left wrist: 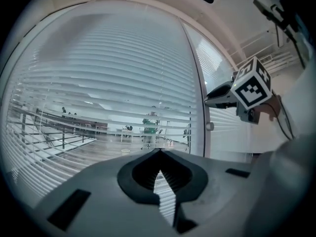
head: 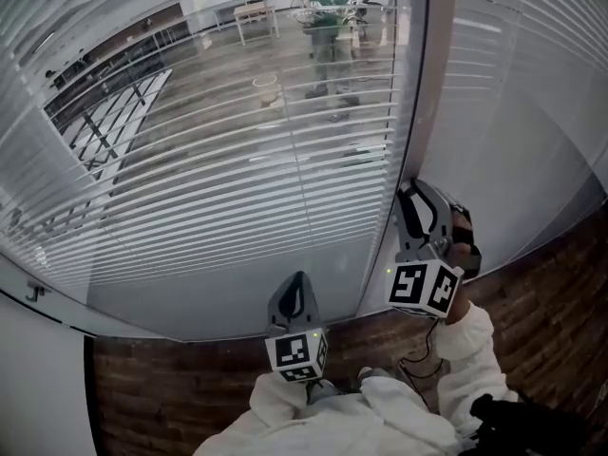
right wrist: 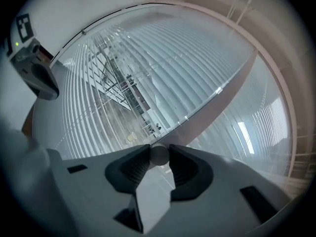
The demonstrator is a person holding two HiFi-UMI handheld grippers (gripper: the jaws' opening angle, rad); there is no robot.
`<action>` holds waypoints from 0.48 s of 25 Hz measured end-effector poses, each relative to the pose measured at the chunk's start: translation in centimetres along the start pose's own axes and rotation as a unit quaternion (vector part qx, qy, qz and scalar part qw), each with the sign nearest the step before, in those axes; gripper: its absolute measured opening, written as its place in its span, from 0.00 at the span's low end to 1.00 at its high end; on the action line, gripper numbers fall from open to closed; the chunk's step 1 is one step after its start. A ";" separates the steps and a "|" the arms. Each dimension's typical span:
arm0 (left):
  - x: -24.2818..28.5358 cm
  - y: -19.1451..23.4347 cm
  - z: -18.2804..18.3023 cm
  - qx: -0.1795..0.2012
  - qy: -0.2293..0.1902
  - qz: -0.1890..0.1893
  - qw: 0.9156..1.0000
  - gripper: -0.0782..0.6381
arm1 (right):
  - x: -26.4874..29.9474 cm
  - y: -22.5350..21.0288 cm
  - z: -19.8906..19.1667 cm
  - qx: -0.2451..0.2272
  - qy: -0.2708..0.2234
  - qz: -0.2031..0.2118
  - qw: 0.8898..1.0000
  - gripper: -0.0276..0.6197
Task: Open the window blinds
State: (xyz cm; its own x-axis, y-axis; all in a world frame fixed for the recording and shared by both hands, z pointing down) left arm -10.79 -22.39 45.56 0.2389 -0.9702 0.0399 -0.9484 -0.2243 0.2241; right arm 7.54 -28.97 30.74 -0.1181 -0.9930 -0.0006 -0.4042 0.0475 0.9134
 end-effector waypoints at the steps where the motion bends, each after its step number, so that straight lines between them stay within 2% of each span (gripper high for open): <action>1: 0.1 0.0 -0.1 0.001 0.000 0.000 1.000 0.11 | 0.0 0.2 0.0 -0.007 -0.001 0.000 1.000 0.24; 12: 0.4 -0.7 0.4 0.003 -0.001 0.003 1.000 0.11 | -0.1 0.0 0.2 -0.106 -0.016 -0.006 0.994 0.24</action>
State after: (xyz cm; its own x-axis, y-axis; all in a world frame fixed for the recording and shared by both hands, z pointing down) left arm -10.16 -22.69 45.01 0.2332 -0.9716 0.0401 -0.9511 -0.2193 0.2174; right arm 7.39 -28.88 30.69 -0.1439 -0.9894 -0.0217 -0.2052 0.0084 0.9787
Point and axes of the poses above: the fingertips, and each gripper's own axes: x forward along the fingers, y to its left, z out of its top, the point moved 1 cm from there along -x, backward along the fingers, and after that the axes turned 9 degrees about -x, right-handed, at the moved point
